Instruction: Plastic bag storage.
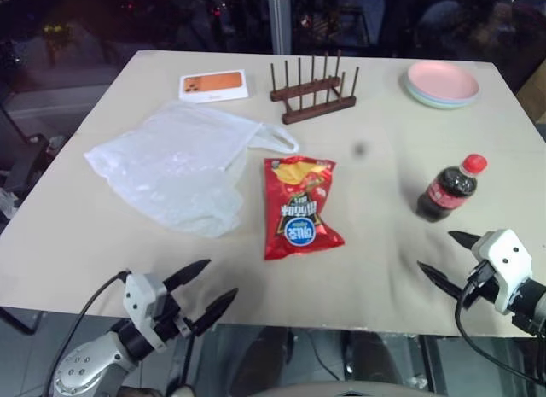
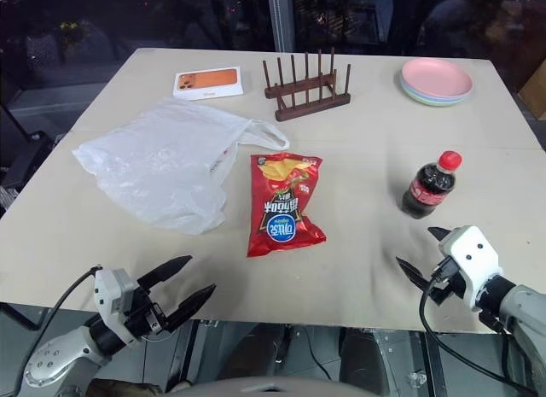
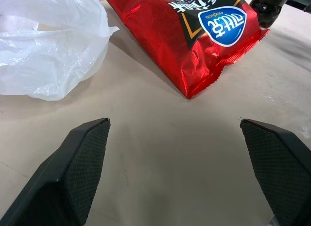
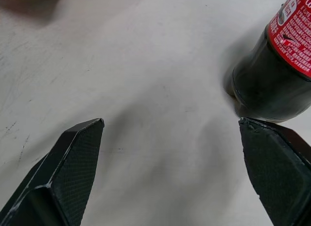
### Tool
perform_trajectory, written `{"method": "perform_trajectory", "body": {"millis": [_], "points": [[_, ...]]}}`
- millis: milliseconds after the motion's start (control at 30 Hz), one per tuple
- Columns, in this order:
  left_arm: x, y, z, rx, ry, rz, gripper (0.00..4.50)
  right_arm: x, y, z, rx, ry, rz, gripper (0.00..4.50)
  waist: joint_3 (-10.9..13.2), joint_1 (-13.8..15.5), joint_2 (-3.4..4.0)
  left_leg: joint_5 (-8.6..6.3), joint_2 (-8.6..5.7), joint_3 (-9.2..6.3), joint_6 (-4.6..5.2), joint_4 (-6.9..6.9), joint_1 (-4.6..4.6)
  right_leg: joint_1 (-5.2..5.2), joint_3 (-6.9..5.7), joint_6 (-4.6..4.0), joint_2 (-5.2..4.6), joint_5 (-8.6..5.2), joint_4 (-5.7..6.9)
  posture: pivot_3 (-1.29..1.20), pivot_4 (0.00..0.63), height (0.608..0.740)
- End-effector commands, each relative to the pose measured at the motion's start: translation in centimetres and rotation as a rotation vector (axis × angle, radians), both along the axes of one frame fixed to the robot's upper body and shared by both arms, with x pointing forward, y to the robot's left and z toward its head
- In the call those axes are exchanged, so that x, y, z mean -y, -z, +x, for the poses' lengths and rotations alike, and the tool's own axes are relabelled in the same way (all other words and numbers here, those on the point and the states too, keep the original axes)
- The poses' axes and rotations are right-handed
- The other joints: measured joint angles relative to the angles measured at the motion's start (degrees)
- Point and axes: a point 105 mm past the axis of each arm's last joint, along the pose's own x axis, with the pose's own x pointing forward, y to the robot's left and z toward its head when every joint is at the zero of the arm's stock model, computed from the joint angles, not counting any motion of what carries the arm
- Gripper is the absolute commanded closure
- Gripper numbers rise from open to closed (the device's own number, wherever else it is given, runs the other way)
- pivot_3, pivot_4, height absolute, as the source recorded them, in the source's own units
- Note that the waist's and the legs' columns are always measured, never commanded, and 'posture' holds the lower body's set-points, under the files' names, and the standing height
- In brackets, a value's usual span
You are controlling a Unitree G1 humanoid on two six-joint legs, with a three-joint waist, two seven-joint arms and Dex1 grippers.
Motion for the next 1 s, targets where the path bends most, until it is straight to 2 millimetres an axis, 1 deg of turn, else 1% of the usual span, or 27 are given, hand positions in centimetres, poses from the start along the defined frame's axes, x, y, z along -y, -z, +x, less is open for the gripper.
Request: {"method": "perform_trajectory", "body": {"millis": [33,133,200,267,333,467,500,533,600,700,767,800,867,933,1000], "points": [[-0.1,-1.8,0.8,0.08,-0.005,-0.032,0.02,-0.4,-1.3,0.2,0.063,-0.028,0.008,0.0,0.0,0.0,0.0,0.0,0.0,0.0,0.0,0.0,0.0,0.0,0.0,0.0,0.0,0.0,0.0,0.0,0.15,0.74],[0.0,-6.6,3.7,0.222,-0.027,-0.144,0.02,-1.8,-2.3,0.7,0.101,-0.089,0.058,0.0,0.01,0.2,0.0,0.0,0.0,-0.1,0.0,0.07,0.0,0.03,-0.1,0.04,0.01,-0.02,0.08,0.0,0.15,0.74],[0.1,-8.9,4.9,0.26,-0.041,-0.195,0.02,-2.4,-2.8,0.7,0.11,-0.122,0.079,0.0,-0.01,0.2,-0.01,0.0,0.07,-0.22,-0.01,0.28,-0.02,0.08,-0.24,0.04,0.1,-0.01,0.17,0.0,0.15,0.74],[0.2,-11.2,6.1,0.294,-0.065,-0.241,0.02,-3.5,-3.6,0.8,0.128,-0.174,0.105,0.0,-0.02,0.02,0.01,0.0,0.08,-0.19,-0.01,0.32,-0.01,0.1,-0.19,0.04,0.13,0.02,0.17,0.0,0.15,0.74],[0.2,-12.7,6.9,0.304,-0.087,-0.26,0.02,-4.4,-4.1,0.8,0.148,-0.219,0.107,0.0,-0.01,-0.26,0.03,0.01,0.06,-0.1,-0.01,0.32,0.0,0.09,-0.1,0.2,0.12,0.16,0.16,0.0,0.15,0.74],[0.9,-16.4,9.1,0.348,-0.173,-0.267,0.02,-6.9,-6.5,1.6,0.248,-0.313,0.132,0.0,0.01,-0.41,0.01,0.0,0.05,-0.06,-0.01,0.34,0.01,0.07,-0.03,0.12,0.18,0.28,0.16,0.0,0.15,0.74],[1.3,-17.2,9.8,0.343,-0.198,-0.247,0.02,-7.5,-7.2,1.8,0.272,-0.338,0.144,0.0,0.0,-0.33,0.0,0.01,0.05,-0.1,-0.01,0.38,-0.02,0.07,-0.05,0.16,0.22,0.31,0.16,0.0,0.15,0.74],[1.4,-17.6,10.7,0.329,-0.244,-0.19,0.02,-8.0,-7.9,1.8,0.297,-0.365,0.148,0.0,-0.01,-0.2,-0.01,0.01,0.06,-0.12,-0.02,0.42,-0.02,0.08,-0.06,0.16,0.24,0.31,0.16,0.0,0.15,0.74],[1.7,-18.0,12.3,0.28,-0.331,-0.092,0.02,-8.7,-8.6,1.8,0.321,-0.402,0.144,0.0,0.06,0.01,-0.09,0.01,0.05,-0.12,-0.02,0.47,-0.03,0.09,-0.06,0.14,0.24,0.33,0.2,0.0,0.15,0.74],[3.3,-17.5,13.4,0.228,-0.34,0.177,0.02,-9.2,-9.0,1.8,0.342,-0.452,0.097,0.0,0.06,0.03,-0.11,0.01,-0.03,-0.08,-0.02,0.6,-0.07,0.19,-0.15,0.22,0.29,0.37,0.18,0.0,0.15,0.74],[3.2,-17.3,14.0,0.219,-0.393,0.289,0.02,-9.3,-9.4,1.9,0.351,-0.463,0.097,0.0,0.06,-0.13,-0.1,-0.01,-0.08,-0.01,0.01,0.6,-0.07,0.19,-0.04,0.24,0.28,0.39,0.12,0.0,0.15,0.74],[3.2,-16.6,14.2,0.201,-0.418,0.363,0.02,-9.4,-9.6,2.0,0.356,-0.471,0.099,0.0,0.07,-0.29,-0.11,-0.02,-0.07,-0.01,0.02,0.59,-0.07,0.16,0.03,0.24,0.28,0.39,0.11,0.0,0.15,0.74],[2.3,-15.2,14.5,0.138,-0.49,0.477,0.02,-9.8,-9.7,1.8,0.36,-0.487,0.105,0.0,0.08,-0.58,-0.13,-0.02,-0.06,0.04,0.01,0.59,-0.07,0.13,0.05,0.23,0.32,0.4,0.14,0.0,0.15,0.74],[1.6,-14.5,14.5,0.124,-0.533,0.553,0.02,-10.3,-9.5,1.6,0.364,-0.509,0.095,0.0,0.09,-0.86,-0.13,-0.03,-0.05,0.08,0.0,0.55,-0.07,0.08,0.08,0.22,0.37,0.4,0.16,0.0,0.15,0.74],[1.4,-14.0,14.9,0.127,-0.568,0.61,0.02,-10.7,-9.3,1.7,0.367,-0.521,0.096,0.0,0.1,-1.01,-0.15,-0.04,-0.02,0.08,-0.03,0.53,-0.09,0.04,0.07,0.21,0.42,0.4,0.17,0.0,0.15,0.74]]}}
